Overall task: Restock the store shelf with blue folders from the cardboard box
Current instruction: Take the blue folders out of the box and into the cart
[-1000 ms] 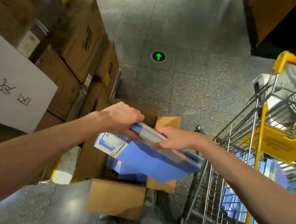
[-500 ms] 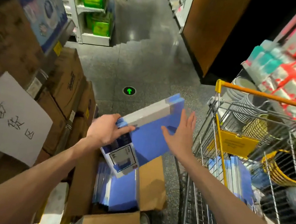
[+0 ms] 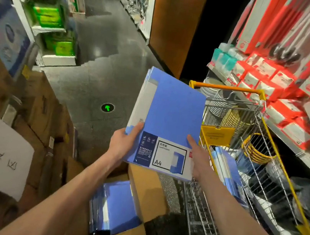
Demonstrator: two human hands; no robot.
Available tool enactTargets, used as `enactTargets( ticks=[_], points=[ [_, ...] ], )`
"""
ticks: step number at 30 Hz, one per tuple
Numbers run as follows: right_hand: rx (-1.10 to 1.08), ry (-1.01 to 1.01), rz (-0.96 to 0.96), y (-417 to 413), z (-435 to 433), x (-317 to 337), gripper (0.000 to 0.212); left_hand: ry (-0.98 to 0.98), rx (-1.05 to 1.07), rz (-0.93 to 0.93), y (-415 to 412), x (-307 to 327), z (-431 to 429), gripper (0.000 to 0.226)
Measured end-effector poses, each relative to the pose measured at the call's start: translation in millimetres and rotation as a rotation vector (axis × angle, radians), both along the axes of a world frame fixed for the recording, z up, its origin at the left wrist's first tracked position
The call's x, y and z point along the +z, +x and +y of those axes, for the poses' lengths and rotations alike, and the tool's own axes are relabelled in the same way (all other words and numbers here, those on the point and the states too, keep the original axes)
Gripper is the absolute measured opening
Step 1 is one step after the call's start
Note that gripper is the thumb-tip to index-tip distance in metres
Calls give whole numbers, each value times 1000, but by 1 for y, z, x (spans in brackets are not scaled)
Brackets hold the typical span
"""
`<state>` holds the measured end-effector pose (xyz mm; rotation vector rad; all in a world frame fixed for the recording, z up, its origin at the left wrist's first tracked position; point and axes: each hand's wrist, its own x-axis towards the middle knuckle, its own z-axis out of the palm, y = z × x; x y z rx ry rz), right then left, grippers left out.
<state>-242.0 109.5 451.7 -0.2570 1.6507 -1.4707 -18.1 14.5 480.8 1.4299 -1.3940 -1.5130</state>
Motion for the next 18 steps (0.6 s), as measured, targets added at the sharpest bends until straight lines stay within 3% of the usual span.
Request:
enactTargets(
  ticks=[2, 4, 9, 14, 18],
  points=[
    [-87, -68, 46, -7, 13, 14, 38, 41, -47, 76, -9, -1, 9, 51],
    [-149, -115, 95, -20, 26, 22, 29, 32, -109, 102, -23, 0, 20, 48],
    [-263, -119, 177, -67, 66, 37, 34, 0, -244, 93, -73, 8, 46, 46],
    [-328, -143, 145, -124, 123, 47, 10, -3, -377, 26, -134, 12, 76, 46],
    [-316, -136, 84, -171, 188, 50, 8, 87, -346, 58, -195, 17, 111, 47]
  ],
)
